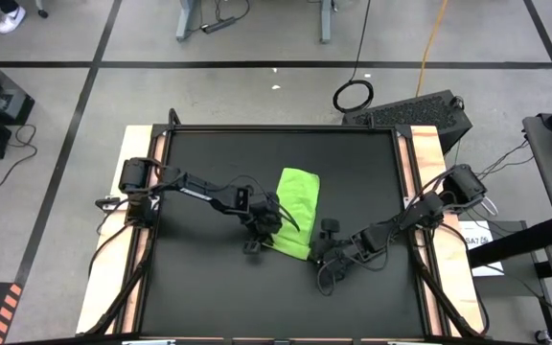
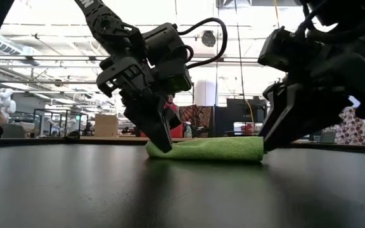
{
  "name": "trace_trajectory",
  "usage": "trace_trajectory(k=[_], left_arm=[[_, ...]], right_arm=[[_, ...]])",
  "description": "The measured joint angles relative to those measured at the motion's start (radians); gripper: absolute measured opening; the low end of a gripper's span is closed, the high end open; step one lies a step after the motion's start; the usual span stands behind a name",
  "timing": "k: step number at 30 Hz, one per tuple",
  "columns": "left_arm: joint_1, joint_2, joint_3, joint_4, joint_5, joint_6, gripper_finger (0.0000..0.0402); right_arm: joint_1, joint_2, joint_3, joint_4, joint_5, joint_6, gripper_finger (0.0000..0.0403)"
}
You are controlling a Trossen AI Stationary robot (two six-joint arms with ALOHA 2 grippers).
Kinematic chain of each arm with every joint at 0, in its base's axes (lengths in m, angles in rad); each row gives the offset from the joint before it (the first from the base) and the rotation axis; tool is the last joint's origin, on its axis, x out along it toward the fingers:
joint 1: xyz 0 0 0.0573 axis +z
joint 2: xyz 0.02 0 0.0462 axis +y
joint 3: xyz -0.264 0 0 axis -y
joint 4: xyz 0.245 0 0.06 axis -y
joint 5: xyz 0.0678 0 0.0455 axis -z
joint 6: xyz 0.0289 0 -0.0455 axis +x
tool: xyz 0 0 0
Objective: Roll towel into tight, uniform cylinder
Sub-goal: Roll the green towel
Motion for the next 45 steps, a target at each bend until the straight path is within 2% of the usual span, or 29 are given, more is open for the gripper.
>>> trace_trajectory(k=[7, 18, 26, 30, 35, 40, 45], left_arm=[[0.033, 0.0, 0.0, 0.001, 0.08, -0.055, 0.001], [0.063, 0.0, 0.0, -0.002, 0.142, -0.088, 0.0009], [0.074, 0.003, 0.0, 0.001, 0.174, -0.12, 0.0009], [0.075, 0.027, 0.001, 0.016, 0.228, -0.147, 0.0009], [0.074, 0.075, 0.003, 0.051, 0.32, -0.214, 0.0008], [0.076, 0.084, 0.005, 0.074, 0.344, -0.261, 0.0008], [0.092, 0.086, 0.009, 0.08, 0.373, -0.285, 0.0008]], right_arm=[[0.013, -0.004, 0.0, 0.076, 0.058, -0.004, 0.0163], [0.033, -0.005, 0.002, 0.081, 0.057, -0.074, 0.0227], [0.044, 0.002, 0.002, 0.096, 0.063, -0.085, 0.0221], [0.032, 0.029, 0.003, 0.102, 0.083, -0.067, 0.0219], [0.025, 0.115, 0.002, 0.173, 0.051, -0.015, 0.0218], [0.026, 0.152, 0.004, 0.219, 0.061, 0.095, 0.0187], [0.025, 0.143, 0.003, 0.208, 0.057, 0.11, 0.0111]])
